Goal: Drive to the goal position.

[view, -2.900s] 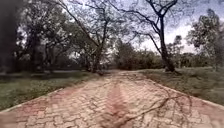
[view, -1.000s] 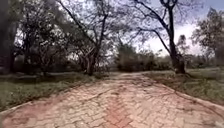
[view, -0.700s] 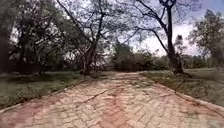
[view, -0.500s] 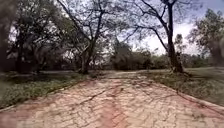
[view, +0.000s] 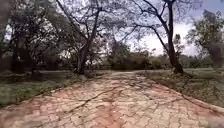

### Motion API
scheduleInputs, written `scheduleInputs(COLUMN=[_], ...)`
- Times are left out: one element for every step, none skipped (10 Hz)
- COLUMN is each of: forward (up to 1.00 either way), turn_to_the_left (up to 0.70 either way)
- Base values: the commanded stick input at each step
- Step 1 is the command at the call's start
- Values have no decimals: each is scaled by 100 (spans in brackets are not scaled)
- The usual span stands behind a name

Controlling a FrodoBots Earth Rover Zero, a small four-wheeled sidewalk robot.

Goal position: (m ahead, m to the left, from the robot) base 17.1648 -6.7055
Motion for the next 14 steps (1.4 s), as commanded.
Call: scheduleInputs(forward=[70, 70, 70, 70, 70, 70, 70, 70, 70, 70, 70, 70, 70, 70], turn_to_the_left=[0, 0, 0, 0, 0, 0, 0, 0, 0, 0, -2, -5, -18, -34])
